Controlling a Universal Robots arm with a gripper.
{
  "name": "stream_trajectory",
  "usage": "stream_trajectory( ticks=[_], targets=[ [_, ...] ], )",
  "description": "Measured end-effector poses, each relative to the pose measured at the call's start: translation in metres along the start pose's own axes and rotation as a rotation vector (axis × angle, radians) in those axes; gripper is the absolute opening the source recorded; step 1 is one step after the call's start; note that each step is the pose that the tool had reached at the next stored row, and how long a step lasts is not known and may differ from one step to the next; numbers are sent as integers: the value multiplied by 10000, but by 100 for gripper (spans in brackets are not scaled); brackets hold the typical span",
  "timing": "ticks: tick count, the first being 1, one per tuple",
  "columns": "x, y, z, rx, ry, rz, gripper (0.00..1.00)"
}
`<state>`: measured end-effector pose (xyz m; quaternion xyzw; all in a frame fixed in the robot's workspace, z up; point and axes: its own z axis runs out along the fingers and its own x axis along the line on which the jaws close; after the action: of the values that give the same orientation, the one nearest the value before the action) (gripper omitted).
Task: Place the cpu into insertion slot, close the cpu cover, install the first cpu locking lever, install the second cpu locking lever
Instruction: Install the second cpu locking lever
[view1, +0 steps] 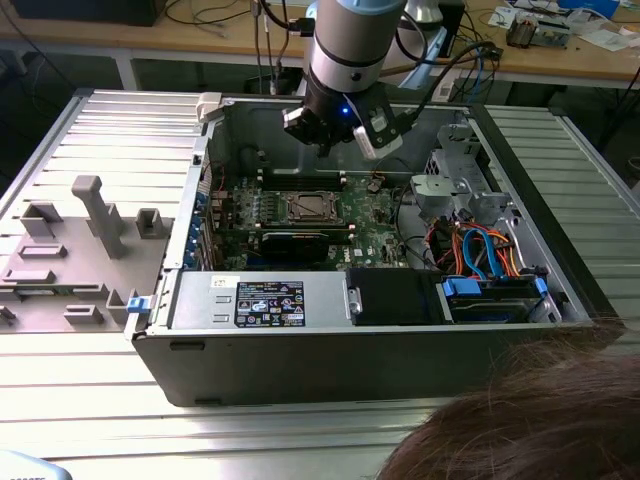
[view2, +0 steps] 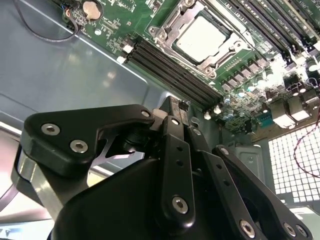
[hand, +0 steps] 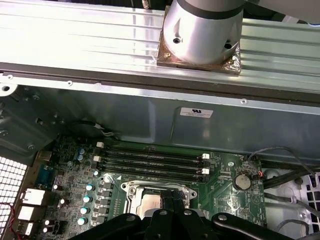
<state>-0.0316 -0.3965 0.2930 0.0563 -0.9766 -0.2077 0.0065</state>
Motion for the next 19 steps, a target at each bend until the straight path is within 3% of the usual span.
stream_trajectory(
  ticks=[3, 10, 12, 19],
  targets=[
    [1, -10, -4, -154, -17, -6, 11],
    [3, -25, -11, -385, -43, -14, 11],
    [4, -32, -14, -512, -55, -19, 11],
    [6, -49, -21, -809, -88, -29, 11]
  ],
)
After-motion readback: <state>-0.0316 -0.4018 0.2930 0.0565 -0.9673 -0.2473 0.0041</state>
